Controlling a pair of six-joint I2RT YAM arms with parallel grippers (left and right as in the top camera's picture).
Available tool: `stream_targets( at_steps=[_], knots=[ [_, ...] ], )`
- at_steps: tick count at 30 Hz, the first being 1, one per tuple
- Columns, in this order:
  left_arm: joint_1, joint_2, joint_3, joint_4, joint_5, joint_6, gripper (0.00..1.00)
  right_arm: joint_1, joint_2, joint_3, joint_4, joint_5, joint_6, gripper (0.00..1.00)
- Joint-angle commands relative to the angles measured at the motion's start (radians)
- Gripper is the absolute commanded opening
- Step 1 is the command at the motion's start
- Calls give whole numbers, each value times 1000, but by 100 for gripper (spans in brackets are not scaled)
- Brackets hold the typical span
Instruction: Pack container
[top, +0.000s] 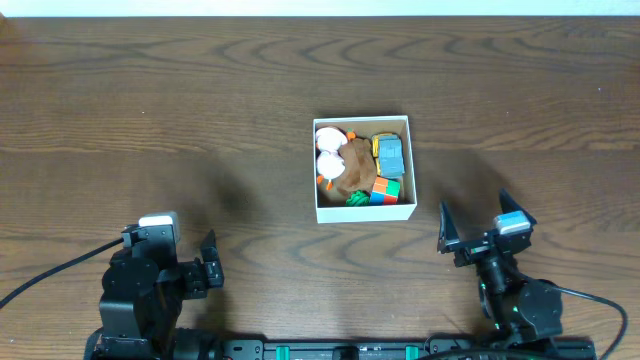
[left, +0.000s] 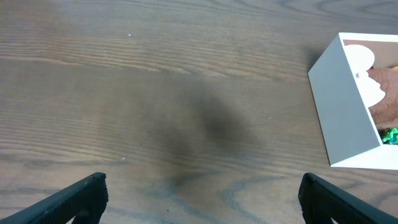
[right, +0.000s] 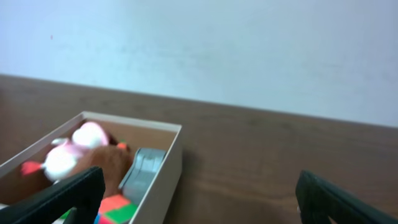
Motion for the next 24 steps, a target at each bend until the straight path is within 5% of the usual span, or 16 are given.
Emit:
stream_targets(
  at_steps=[1, 24],
  knots=[
    [2, -3, 0, -3, 2, 13, 98, -18, -45, -51, -15, 24, -6, 99],
    [2, -3, 0, -3, 2, 13, 98, -18, -49, -50, -66, 26, 0, 99]
  ],
)
